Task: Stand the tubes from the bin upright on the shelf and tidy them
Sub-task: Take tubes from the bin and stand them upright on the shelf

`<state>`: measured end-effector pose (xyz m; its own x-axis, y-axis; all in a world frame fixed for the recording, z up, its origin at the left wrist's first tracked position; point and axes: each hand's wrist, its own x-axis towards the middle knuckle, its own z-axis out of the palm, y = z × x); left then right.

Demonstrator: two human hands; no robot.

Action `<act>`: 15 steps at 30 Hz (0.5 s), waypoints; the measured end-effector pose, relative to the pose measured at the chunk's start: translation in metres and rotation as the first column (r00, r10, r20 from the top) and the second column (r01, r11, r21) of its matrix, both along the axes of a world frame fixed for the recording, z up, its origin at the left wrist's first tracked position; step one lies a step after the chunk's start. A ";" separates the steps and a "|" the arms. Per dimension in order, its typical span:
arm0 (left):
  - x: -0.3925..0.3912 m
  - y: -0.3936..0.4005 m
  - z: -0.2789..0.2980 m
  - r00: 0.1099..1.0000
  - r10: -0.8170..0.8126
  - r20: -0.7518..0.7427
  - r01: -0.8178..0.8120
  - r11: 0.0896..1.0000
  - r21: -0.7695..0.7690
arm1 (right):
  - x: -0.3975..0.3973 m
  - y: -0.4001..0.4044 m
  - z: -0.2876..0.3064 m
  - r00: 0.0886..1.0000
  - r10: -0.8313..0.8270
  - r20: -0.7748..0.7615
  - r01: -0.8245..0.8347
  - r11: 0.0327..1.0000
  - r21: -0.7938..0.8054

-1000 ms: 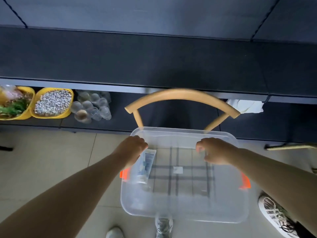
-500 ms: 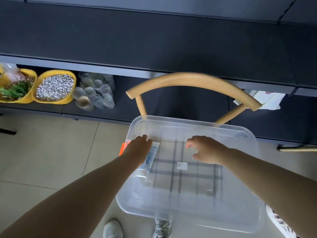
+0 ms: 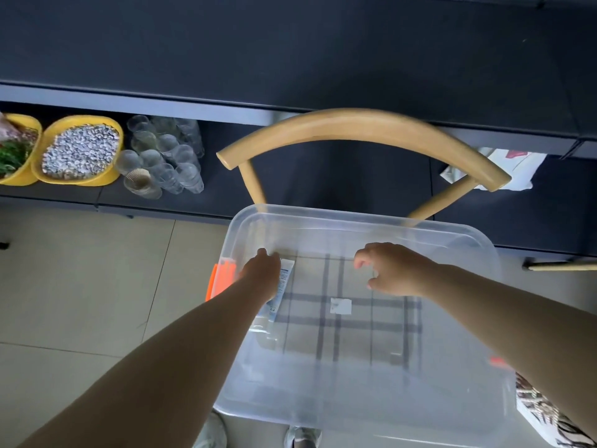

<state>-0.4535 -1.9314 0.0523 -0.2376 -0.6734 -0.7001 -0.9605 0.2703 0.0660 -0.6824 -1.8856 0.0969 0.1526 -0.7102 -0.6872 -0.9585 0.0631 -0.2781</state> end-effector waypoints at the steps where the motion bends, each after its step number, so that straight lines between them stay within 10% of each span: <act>1: -0.002 -0.002 -0.003 1.000 0.009 -0.004 -0.009 1.000 0.008 | 0.000 -0.002 -0.003 1.000 0.001 0.001 -0.001 1.000 0.002; 15: -0.006 0.015 -0.021 0.996 0.090 0.015 -0.089 0.995 -0.038 | 0.016 -0.019 -0.032 0.999 0.036 0.035 -0.037 0.999 0.031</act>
<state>-0.4594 -1.9165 0.0317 -0.1641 -0.7169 -0.6776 -0.9818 0.1853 0.0418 -0.6664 -1.9045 0.0650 0.2026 -0.6816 -0.7031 -0.9501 0.0372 -0.3098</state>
